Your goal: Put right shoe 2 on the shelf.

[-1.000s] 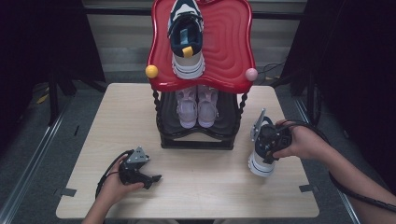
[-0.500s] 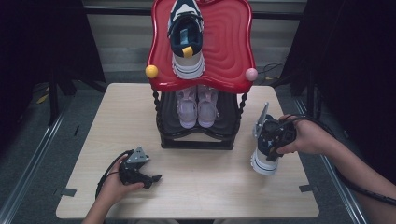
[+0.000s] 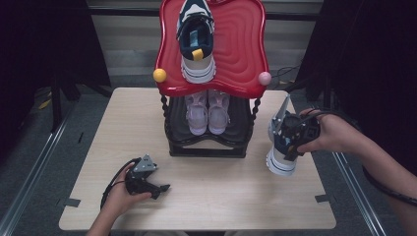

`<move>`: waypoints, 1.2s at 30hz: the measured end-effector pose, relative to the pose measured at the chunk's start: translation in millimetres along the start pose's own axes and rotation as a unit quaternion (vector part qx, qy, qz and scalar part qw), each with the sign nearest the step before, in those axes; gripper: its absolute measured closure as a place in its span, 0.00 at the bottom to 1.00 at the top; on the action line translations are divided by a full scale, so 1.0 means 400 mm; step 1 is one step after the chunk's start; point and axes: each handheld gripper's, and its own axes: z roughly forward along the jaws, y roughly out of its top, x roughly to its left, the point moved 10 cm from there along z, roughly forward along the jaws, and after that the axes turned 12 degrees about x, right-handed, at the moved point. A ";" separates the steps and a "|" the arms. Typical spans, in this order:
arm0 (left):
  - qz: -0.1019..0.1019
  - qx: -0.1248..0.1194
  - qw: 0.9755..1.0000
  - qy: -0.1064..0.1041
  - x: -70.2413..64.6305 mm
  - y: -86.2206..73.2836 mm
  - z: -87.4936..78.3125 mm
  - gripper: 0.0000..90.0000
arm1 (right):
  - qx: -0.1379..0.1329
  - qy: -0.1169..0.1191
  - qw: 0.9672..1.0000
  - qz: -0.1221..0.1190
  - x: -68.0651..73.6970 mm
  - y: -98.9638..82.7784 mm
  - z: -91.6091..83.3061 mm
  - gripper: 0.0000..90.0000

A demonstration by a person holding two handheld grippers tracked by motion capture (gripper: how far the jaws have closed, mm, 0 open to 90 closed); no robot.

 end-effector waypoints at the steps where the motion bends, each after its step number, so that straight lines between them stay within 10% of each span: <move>1: 0.000 0.000 1.000 0.000 0.000 0.000 0.000 0.07 | 0.000 -0.004 1.000 -0.003 -0.001 -0.001 -0.009 0.81; 36: 0.003 0.002 1.000 0.002 0.001 -0.001 0.000 0.07 | -0.009 -0.097 0.995 0.005 -0.002 -0.053 -0.405 0.82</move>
